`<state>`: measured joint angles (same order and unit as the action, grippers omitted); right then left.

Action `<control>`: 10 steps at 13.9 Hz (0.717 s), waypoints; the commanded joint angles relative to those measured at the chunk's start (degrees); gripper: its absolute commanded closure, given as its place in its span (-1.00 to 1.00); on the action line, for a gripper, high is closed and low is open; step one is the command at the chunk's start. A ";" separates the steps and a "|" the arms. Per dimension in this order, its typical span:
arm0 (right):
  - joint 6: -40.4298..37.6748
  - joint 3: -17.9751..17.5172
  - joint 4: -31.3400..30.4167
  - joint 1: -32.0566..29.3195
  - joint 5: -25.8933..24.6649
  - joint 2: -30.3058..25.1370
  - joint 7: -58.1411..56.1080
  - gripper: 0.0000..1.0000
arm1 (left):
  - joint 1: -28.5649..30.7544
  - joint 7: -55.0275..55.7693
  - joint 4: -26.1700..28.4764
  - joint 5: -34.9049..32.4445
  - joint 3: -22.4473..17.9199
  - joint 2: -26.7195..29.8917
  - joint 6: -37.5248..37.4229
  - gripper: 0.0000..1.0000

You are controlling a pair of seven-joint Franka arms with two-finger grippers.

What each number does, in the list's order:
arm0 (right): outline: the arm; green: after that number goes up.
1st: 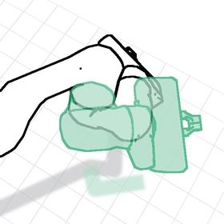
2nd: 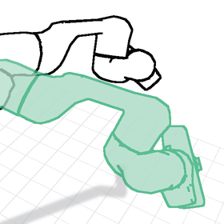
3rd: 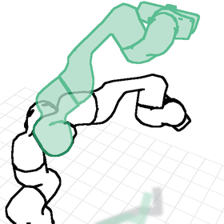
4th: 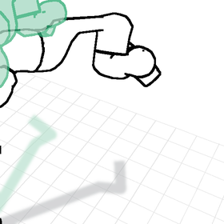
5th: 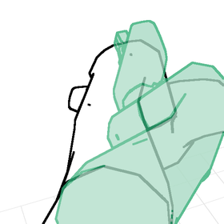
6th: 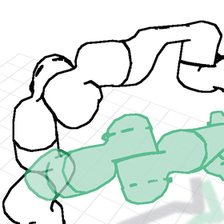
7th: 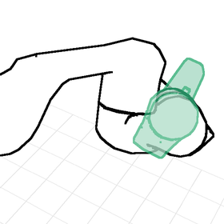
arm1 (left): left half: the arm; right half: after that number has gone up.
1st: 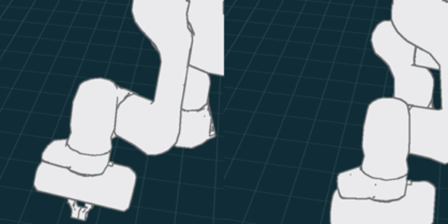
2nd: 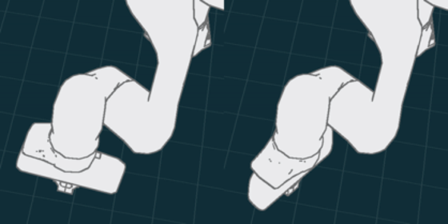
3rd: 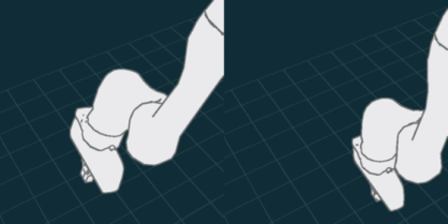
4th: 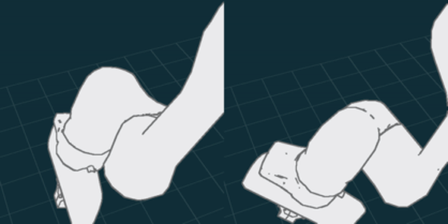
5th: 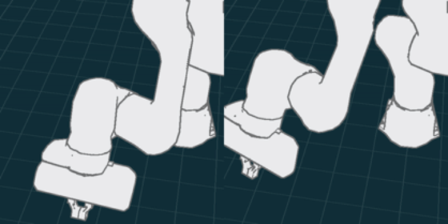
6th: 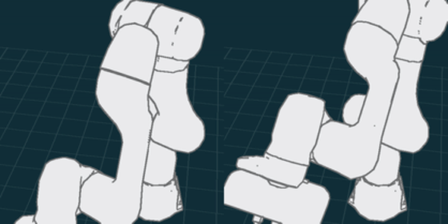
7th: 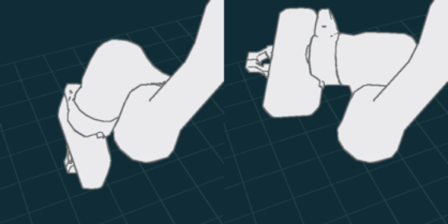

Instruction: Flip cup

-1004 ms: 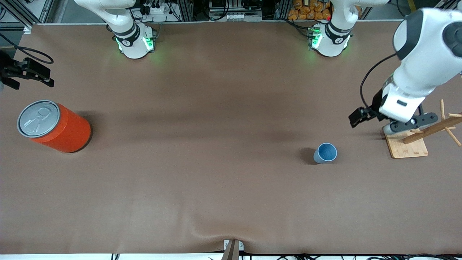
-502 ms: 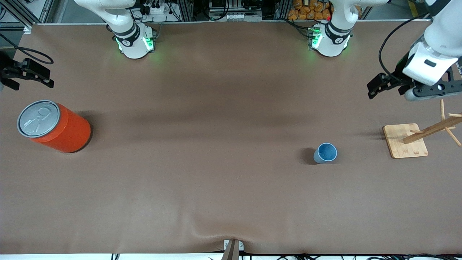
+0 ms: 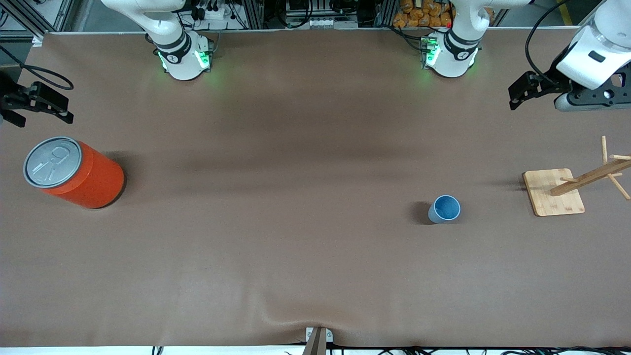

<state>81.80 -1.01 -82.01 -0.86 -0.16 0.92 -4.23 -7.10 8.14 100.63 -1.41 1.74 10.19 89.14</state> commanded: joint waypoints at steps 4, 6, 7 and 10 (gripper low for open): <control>-0.06 0.13 -0.17 0.16 0.25 -0.05 -0.25 -1.00 | 1.12 -3.83 -18.16 0.96 0.55 -11.32 -10.47 -1.00; -0.06 0.13 -0.26 0.16 0.25 -0.13 -0.25 -1.00 | 2.44 -3.74 -18.46 1.32 1.77 -11.08 -10.75 -1.00; -0.06 0.13 -0.26 0.07 0.25 -0.13 -0.25 -1.00 | 3.05 -3.74 -18.46 1.32 2.21 -10.90 -10.75 -1.00; -0.06 0.13 -0.26 0.16 0.25 -0.13 -0.25 -1.00 | 3.32 -3.48 -18.37 1.23 2.13 -10.55 -10.75 -1.00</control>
<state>81.79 -1.01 -82.20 -0.86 -0.16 0.93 -4.23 -5.16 5.46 84.04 -0.80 2.85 -0.24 80.09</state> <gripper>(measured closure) 0.000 0.000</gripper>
